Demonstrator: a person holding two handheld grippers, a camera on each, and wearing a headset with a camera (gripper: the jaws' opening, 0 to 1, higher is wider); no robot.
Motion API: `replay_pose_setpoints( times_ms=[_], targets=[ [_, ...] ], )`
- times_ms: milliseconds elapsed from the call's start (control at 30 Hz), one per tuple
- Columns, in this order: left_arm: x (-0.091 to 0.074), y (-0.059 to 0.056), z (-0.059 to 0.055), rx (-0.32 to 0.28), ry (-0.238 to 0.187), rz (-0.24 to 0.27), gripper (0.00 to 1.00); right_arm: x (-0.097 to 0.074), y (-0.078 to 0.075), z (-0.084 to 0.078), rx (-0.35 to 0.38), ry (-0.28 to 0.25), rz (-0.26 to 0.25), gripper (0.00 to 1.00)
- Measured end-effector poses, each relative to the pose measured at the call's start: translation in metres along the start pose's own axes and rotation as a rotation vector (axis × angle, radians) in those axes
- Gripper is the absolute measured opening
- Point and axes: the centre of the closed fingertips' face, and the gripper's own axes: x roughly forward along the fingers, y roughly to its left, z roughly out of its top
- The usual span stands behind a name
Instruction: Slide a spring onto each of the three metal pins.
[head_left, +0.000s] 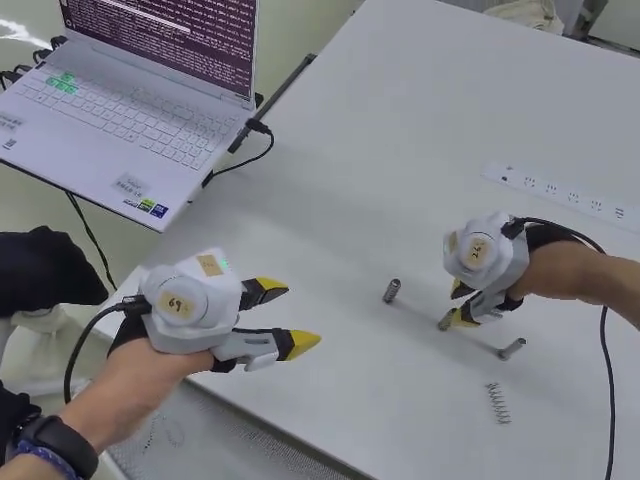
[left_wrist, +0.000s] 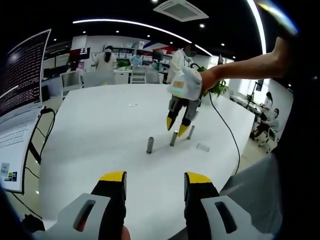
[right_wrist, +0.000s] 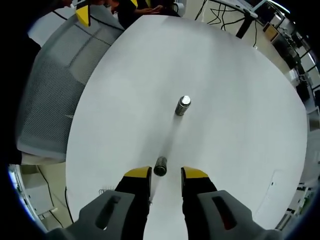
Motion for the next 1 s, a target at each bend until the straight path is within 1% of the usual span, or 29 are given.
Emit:
replay_pose_setpoints(
  times_ms=[100, 267, 333, 500, 600, 733, 900, 1000],
  targets=[
    [0.001, 0.000, 0.001, 0.003, 0.000, -0.003, 0.41, -0.003, 0.000, 0.000, 0.008, -0.009, -0.006, 0.22],
    [0.003, -0.003, 0.003, 0.010, -0.002, -0.009, 0.42, -0.011, -0.003, 0.003, 0.054, -0.055, -0.026, 0.23],
    [0.003, -0.004, 0.004, 0.013, -0.001, -0.011, 0.43, -0.014, -0.003, 0.004, 0.065, -0.065, -0.036, 0.24],
    [0.004, -0.007, 0.007, 0.021, -0.002, -0.015, 0.44, -0.025, -0.005, 0.003, 0.111, -0.110, -0.069, 0.24],
    [0.005, -0.008, 0.008, 0.026, -0.002, -0.017, 0.45, -0.028, -0.004, 0.001, 0.130, -0.118, -0.073, 0.25],
    [0.005, -0.009, 0.011, 0.030, -0.005, -0.019, 0.46, -0.032, -0.001, -0.004, 0.168, -0.141, -0.092, 0.25],
    [0.006, -0.011, 0.011, 0.031, -0.006, -0.024, 0.47, -0.040, 0.002, -0.006, 0.241, -0.203, -0.118, 0.25],
    [0.006, -0.013, 0.012, 0.034, -0.004, -0.027, 0.48, -0.042, 0.005, -0.008, 0.267, -0.225, -0.132, 0.26]
  ],
)
